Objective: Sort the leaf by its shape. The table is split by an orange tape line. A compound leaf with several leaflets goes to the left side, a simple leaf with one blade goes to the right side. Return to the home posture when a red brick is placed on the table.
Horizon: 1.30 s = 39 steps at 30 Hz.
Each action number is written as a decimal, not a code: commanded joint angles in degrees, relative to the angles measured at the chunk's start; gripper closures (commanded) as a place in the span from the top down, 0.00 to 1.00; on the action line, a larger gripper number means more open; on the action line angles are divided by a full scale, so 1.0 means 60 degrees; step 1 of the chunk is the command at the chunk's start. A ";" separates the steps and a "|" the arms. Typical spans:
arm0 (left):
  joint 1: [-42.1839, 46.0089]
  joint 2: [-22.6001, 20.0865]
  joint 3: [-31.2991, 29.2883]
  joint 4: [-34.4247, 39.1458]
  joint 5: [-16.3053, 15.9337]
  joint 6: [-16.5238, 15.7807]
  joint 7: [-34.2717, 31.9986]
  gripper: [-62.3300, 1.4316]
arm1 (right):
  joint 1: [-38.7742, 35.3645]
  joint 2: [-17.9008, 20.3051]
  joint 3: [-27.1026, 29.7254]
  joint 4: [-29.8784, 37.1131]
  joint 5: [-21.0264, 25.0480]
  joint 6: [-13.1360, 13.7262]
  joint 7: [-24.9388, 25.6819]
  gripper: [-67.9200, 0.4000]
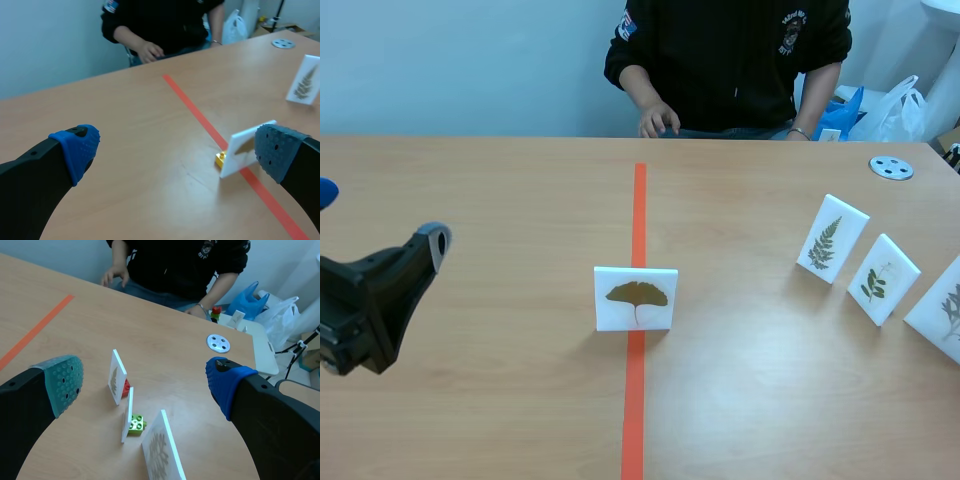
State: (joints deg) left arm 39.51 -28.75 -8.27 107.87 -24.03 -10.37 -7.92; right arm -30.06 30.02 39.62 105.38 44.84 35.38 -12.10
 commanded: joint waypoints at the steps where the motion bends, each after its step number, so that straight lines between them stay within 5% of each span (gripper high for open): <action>1: -0.0120 -0.0004 -0.0033 -0.0164 0.0080 -0.0237 -0.0047 1.00 | 0.0091 0.0157 0.0044 0.0033 0.0076 -0.0033 0.0146 0.74; 9: -0.1654 -0.0390 0.0393 -0.1708 0.0936 -0.1268 0.0036 1.00 | 0.0091 0.0208 0.0044 0.0036 0.0076 -0.0025 0.0142 0.74; 13: -0.2594 -0.0641 0.0984 -0.2630 0.0958 -0.1741 0.0025 1.00 | 0.0091 0.0211 0.0044 0.0036 0.0076 -0.0025 0.0146 0.74; 26: -0.6546 -0.1439 0.5056 -0.5737 0.0903 -0.1763 -0.0215 1.00 | 0.0091 0.0310 0.0044 0.0036 0.0076 -0.0025 0.0149 0.74; 39: -0.9351 -0.0328 0.8123 -0.8382 0.1530 -0.1767 -0.0481 1.00 | 0.0091 0.0364 0.0044 0.0036 0.0073 -0.0029 0.0175 0.74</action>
State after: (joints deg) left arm -15.59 -31.40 40.58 56.55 -14.68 -21.08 -9.65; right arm -30.06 31.24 39.62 105.38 44.84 35.40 -12.08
